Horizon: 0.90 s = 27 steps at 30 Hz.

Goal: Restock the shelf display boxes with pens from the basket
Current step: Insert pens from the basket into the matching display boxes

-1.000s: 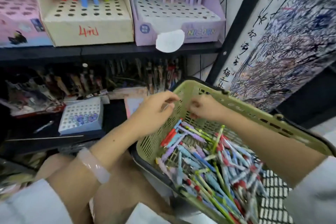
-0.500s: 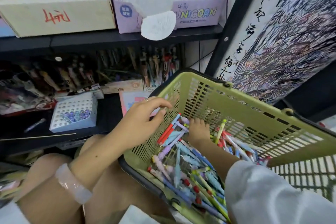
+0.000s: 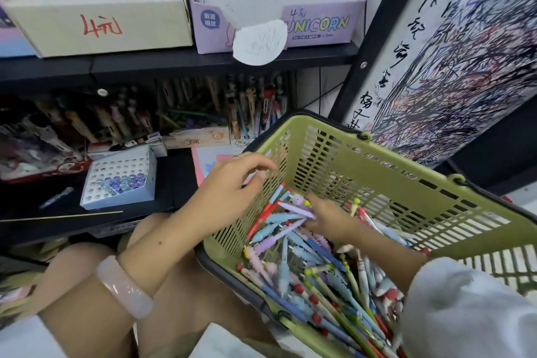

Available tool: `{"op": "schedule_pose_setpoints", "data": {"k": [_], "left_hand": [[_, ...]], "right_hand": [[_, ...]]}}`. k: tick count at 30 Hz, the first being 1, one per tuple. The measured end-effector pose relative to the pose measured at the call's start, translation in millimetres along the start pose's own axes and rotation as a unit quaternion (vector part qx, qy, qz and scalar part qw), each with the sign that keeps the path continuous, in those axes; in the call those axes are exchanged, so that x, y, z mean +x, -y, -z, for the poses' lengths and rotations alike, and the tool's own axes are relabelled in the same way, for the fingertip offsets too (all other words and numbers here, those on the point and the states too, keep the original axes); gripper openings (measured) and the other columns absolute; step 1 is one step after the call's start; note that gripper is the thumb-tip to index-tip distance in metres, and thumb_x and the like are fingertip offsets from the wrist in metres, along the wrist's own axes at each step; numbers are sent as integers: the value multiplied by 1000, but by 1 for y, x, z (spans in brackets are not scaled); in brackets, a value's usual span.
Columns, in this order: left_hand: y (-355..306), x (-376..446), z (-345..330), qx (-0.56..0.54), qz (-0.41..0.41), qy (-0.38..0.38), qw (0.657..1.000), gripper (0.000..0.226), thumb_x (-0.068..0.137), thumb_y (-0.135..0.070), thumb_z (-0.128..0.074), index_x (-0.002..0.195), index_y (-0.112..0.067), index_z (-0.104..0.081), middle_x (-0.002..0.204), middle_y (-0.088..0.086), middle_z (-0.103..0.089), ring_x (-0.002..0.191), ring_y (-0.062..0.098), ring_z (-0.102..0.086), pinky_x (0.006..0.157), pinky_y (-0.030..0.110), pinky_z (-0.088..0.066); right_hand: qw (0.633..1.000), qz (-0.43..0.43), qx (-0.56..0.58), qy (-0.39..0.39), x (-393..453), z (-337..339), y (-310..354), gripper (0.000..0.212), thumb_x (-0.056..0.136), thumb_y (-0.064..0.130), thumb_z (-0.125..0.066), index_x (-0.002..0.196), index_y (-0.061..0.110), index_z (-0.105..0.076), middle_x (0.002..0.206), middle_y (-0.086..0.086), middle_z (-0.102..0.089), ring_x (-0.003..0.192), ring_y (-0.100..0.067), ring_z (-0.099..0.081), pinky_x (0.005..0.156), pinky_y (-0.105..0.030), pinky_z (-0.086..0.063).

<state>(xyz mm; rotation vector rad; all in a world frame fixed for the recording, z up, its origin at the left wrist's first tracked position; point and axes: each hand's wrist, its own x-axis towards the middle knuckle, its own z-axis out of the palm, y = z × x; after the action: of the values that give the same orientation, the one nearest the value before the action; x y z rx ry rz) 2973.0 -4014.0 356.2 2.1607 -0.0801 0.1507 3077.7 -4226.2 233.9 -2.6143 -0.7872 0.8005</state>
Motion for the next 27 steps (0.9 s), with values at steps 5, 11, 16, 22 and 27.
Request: {"op": "schedule_pose_setpoints", "data": {"k": [5,11,16,22,27], "left_hand": [[-7,0,-6,-15,26,-23,999,19,94,-13,-48,94,-27,-61,92,-26,-57,89,-17,-51,74,-1,-36],[-27,-1,-23,-178,199,78,961,24,86,-51,-53,93,-30,-62,95,-6,-69,84,8,-67,88,33,-52],[-56,11,-23,-474,224,-86,847,25,96,-30,-46,86,-12,-59,84,7,-72,80,18,-69,78,31,-55],[-54,8,22,-499,227,-205,811,12,96,-13,-46,87,-7,-50,55,5,-63,57,19,-67,60,29,-59],[-68,-6,10,-462,198,-61,862,18,96,-22,-47,96,-14,-63,92,10,-69,78,21,-66,70,34,-58]], "right_hand": [[989,23,138,-54,-38,50,23,25,86,5,-55,83,24,-39,75,1,-45,53,-8,-42,41,-14,-35],[916,33,379,-132,-71,84,63,17,87,5,-53,86,18,-44,58,-2,-45,40,-13,-43,45,-25,-40],[906,136,398,-54,-85,80,101,25,88,21,-54,108,36,-57,78,7,-62,67,-8,-58,62,-16,-50],[844,95,517,-110,-90,106,120,13,98,15,-43,90,6,-47,71,-6,-48,50,-8,-44,46,-17,-39],[773,113,610,-135,-86,127,166,15,98,19,-45,89,9,-52,69,-1,-61,57,-7,-57,53,-20,-49]]}}
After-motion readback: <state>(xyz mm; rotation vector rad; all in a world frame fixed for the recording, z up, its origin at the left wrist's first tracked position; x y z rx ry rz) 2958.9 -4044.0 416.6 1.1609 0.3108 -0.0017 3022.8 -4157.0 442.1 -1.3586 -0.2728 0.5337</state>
